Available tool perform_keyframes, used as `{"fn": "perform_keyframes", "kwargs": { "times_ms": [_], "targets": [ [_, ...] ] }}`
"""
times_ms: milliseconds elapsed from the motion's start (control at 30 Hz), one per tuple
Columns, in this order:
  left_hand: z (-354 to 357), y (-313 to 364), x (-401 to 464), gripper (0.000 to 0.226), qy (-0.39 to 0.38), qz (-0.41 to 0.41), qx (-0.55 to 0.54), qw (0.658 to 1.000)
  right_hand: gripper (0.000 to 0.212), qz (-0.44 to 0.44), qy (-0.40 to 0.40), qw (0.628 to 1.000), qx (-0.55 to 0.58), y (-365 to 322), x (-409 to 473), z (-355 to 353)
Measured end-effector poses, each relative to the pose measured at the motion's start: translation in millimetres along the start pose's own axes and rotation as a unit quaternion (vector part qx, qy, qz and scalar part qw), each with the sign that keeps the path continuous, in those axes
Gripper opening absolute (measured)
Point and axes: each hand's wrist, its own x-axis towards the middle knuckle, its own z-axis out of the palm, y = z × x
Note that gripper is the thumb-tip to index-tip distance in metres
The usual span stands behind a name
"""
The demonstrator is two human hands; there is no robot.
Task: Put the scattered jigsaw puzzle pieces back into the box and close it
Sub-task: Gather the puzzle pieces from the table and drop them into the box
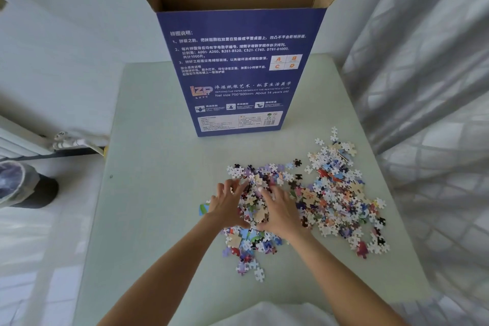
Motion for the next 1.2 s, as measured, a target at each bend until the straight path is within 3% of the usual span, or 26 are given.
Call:
{"fn": "perform_keyframes", "kwargs": {
  "times_ms": [433, 567, 900, 1067, 1200],
  "targets": [
    [10, 3, 6, 0.068, 0.089, 0.056, -0.026, 0.994, 0.042, 0.011, 0.08, 0.986, 0.144, 5, -1, 2],
    [6, 1, 9, 0.058, 0.084, 0.063, -0.041, 0.994, 0.04, 0.012, 0.084, 0.981, 0.176, 5, 1, -2],
    [-21, -12, 9, 0.024, 0.161, 0.033, -0.121, 0.979, 0.032, 0.019, 0.124, 0.971, 0.202, 16, 6, -29],
    [-88, -14, -10, 0.019, 0.269, 0.092, -0.182, 0.941, 0.033, -0.031, 0.121, 0.975, 0.184, 13, 2, -100],
    [-181, -8, -32, 0.021, 0.404, 0.146, -0.21, 0.879, 0.028, -0.102, 0.203, 0.942, 0.245, -3, -4, -196]
  ]
}}
